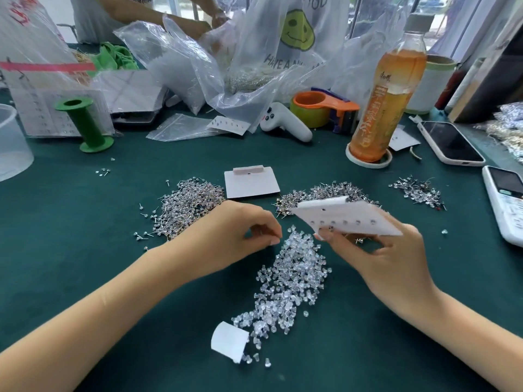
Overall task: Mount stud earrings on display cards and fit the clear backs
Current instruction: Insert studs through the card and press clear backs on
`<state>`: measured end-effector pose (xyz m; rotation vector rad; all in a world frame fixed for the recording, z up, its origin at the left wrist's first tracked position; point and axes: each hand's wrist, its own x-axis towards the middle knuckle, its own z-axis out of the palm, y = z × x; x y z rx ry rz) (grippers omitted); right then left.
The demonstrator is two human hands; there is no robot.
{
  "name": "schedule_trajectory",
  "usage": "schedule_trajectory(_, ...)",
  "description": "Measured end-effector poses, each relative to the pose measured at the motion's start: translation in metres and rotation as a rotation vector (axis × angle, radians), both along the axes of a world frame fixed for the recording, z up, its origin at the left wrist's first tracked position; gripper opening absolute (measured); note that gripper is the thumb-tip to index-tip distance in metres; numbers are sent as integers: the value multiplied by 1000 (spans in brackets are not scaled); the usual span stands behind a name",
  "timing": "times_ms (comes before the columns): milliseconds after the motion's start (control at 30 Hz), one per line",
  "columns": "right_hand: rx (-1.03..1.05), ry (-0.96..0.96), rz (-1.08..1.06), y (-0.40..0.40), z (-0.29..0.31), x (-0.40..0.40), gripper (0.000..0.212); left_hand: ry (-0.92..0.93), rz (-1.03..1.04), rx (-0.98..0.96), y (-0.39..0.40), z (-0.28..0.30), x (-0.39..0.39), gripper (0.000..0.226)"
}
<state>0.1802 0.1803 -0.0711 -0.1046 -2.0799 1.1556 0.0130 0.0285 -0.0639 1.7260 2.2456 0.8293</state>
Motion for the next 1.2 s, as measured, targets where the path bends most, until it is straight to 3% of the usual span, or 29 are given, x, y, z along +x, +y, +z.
schedule_trajectory(100, 331, 62, 72, 11, -8, 6, 5, 43, 24, 21, 5, 0, 3, 10)
schedule_trajectory(267, 643, 98, 209, 17, -11, 12, 9, 68, 81, 7, 17, 0, 6, 10)
schedule_trajectory(667, 1051, 163, 138, 22, -5, 12, 11, 32, 102, 19, 25, -6, 7, 1)
schedule_trajectory(767, 1116, 185, 135, 23, -6, 11, 14, -106, 137, 64, 25, -5, 10, 3)
schedule_trajectory(933, 1172, 220, 134, 23, -8, 10, 16, -586, 62, 59, 18, 9, 21, 4)
schedule_trajectory(1200, 1200, 267, 96, 20, -15, 8, 21, -673, 109, -38, 14, 14, 36, 4)
